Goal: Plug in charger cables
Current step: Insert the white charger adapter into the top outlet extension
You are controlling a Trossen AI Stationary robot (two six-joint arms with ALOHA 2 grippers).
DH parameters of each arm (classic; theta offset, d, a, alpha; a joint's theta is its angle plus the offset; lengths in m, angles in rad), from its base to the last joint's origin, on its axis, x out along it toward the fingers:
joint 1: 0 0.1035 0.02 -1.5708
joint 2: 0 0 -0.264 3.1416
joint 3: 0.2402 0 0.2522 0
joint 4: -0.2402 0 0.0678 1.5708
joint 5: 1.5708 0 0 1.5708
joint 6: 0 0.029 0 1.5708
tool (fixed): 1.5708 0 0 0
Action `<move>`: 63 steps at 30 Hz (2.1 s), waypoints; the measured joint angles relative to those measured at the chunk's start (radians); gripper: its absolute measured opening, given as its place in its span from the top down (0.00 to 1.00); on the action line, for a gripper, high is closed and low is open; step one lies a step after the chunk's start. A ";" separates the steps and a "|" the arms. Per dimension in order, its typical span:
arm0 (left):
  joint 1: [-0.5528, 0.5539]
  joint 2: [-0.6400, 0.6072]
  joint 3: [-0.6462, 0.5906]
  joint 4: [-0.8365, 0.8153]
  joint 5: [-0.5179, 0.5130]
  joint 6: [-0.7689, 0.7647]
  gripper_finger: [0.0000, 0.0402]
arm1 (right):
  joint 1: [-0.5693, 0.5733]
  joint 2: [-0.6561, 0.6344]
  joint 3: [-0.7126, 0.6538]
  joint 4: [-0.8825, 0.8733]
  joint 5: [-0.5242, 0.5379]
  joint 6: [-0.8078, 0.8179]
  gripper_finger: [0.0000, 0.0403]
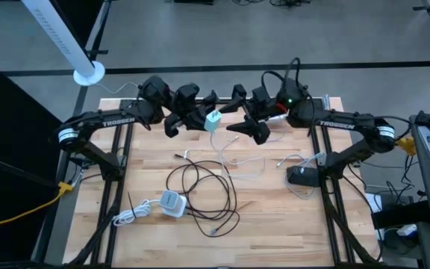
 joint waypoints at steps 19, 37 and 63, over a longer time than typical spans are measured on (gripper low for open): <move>0.000 -0.032 0.087 -0.017 0.077 0.100 1.00 | 0.028 0.209 0.320 0.025 -0.161 0.124 0.37; 0.064 -0.012 0.087 -0.024 0.013 0.215 1.00 | -0.061 0.041 0.331 -0.333 -0.109 -0.055 0.42; 0.091 0.208 0.207 -0.318 -0.909 0.893 1.00 | 0.116 -0.006 0.335 -0.749 1.429 -0.147 0.42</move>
